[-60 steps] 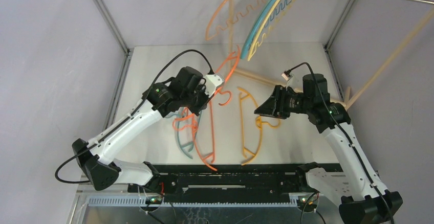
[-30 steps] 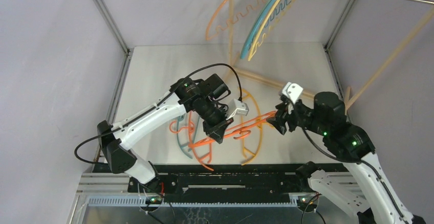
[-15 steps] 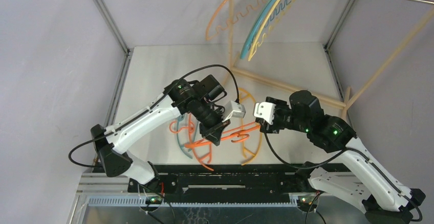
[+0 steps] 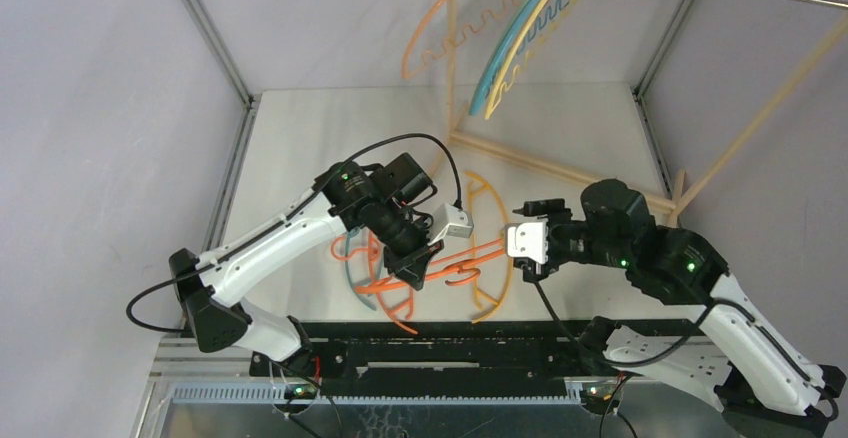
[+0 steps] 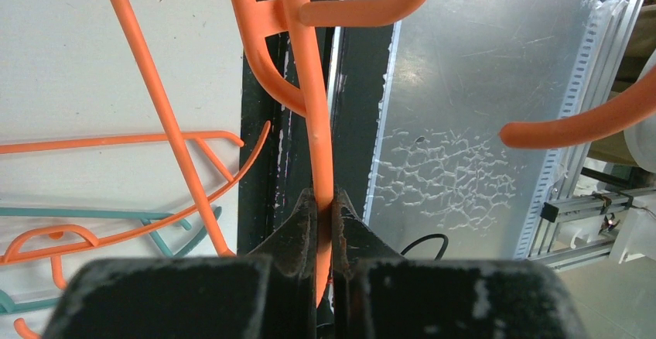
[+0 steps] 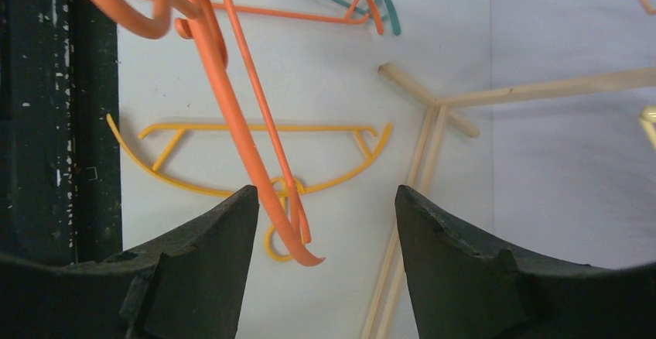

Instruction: Organize the hangers

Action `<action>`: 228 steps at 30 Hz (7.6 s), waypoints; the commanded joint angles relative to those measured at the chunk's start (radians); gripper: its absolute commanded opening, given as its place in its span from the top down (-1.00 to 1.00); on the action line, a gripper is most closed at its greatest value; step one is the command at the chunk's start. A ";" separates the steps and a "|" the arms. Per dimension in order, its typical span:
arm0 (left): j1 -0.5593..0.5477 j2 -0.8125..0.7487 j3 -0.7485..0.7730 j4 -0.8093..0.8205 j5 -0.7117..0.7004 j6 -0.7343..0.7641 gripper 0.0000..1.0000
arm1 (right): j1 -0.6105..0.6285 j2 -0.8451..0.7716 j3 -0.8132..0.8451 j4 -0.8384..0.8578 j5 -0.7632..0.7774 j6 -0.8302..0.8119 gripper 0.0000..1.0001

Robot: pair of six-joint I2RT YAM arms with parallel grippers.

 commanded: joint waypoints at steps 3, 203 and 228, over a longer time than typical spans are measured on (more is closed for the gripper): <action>-0.003 0.008 0.038 0.016 -0.007 0.020 1.00 | 0.053 0.002 0.046 -0.075 -0.025 0.021 -0.48; 0.320 -0.071 -0.300 0.685 -0.495 -0.307 0.03 | -0.257 -0.030 0.107 0.337 1.236 1.059 -0.96; 0.335 -0.035 -0.314 0.708 -0.485 -0.318 0.06 | 0.044 0.013 0.027 0.093 0.950 1.252 -0.87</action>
